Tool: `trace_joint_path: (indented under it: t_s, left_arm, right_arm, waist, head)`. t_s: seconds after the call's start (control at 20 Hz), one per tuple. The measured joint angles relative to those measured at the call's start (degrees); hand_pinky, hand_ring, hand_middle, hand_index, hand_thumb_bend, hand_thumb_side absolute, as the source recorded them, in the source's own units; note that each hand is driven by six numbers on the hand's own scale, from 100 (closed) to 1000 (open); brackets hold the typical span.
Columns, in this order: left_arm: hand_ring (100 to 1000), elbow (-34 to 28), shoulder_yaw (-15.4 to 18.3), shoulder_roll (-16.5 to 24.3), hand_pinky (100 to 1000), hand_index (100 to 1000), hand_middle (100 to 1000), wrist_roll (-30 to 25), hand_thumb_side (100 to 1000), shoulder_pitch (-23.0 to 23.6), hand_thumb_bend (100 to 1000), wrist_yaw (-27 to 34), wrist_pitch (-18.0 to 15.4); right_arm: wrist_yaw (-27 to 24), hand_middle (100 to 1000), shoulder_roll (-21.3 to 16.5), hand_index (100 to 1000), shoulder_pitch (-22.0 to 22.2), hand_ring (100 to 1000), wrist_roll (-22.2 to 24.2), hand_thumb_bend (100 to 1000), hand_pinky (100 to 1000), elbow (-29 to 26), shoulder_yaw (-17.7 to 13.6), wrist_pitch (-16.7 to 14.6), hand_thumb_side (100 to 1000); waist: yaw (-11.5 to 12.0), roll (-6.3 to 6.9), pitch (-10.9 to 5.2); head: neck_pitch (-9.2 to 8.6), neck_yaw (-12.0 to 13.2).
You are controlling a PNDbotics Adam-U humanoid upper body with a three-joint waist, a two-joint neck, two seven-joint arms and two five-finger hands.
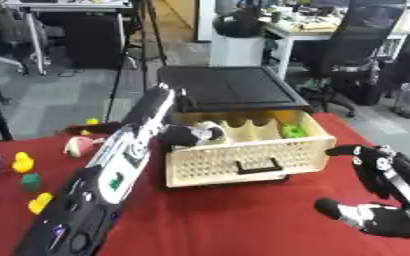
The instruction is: Pick up objects from table and place into drawer.
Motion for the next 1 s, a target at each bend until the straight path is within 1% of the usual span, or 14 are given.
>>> trace_joint_path:
  t_s: [0.25, 0.45, 0.5, 0.55, 0.65, 0.9, 1.0]
  left_arm:
    - [450, -0.6, 0.0, 0.0, 370, 636, 462, 0.1, 521, 0.2, 924, 0.7, -0.6]
    - [430, -3.7, 0.1, 1.2, 364, 612, 437, 0.8, 506, 1.3, 863, 4.8, -0.5]
    - [430, -5.1, 0.1, 1.9, 364, 612, 437, 0.9, 506, 1.7, 863, 6.3, -0.3]
    - [416, -6.6, 0.2, 2.8, 354, 596, 419, 1.1, 499, 2.2, 834, 7.8, 0.0]
    - [411, -10.2, 0.5, 4.7, 353, 590, 413, 1.6, 495, 3.8, 808, 11.4, 0.7]
    - [414, -19.9, 2.1, 10.3, 359, 592, 416, 2.5, 512, 9.2, 790, 21.1, 3.0]
    - [418, -23.3, 2.7, 12.3, 363, 598, 422, 2.7, 527, 11.4, 789, 23.7, 3.8]
  right_arm:
    - [0.0, 165, 0.2, 777, 0.0, 100, 0.0, 797, 100, 0.0, 0.0, 0.0, 801]
    - [0.0, 164, 0.2, 776, 0.0, 100, 0.0, 797, 100, 0.0, 0.0, 0.0, 800]
    - [0.0, 164, 0.2, 776, 0.0, 100, 0.0, 797, 100, 0.1, 0.0, 0.0, 800]
    - [0.0, 163, 0.2, 771, 0.0, 100, -0.1, 796, 100, 0.1, 0.0, 0.0, 800]
    - [0.0, 162, 0.2, 758, 0.0, 100, -0.1, 793, 100, 0.2, -0.1, 0.1, 800]
    - [-0.3, 160, -0.4, 715, -0.5, 100, -0.2, 789, 100, 0.8, -0.1, 0.1, 801]
    - [-0.5, 159, -0.9, 675, -1.1, 100, -0.2, 788, 100, 1.0, 0.0, 0.2, 800]
  waist:
    - [0.4, -0.03, 0.00]
    - [1.2, -0.04, -0.04]
    - [1.4, -0.04, -0.14]
    - [1.7, -0.03, -0.33]
    - [2.6, 0.09, -0.90]
    - [4.8, 0.36, -1.55]
    - [5.6, 0.36, -1.70]
  head:
    - [-0.02, 0.0]
    - [-0.02, -0.2]
    - [-0.02, -0.4]
    - [-0.01, -0.6]
    - [0.01, -1.1]
    - [0.08, -2.4]
    - [0.13, -2.9]
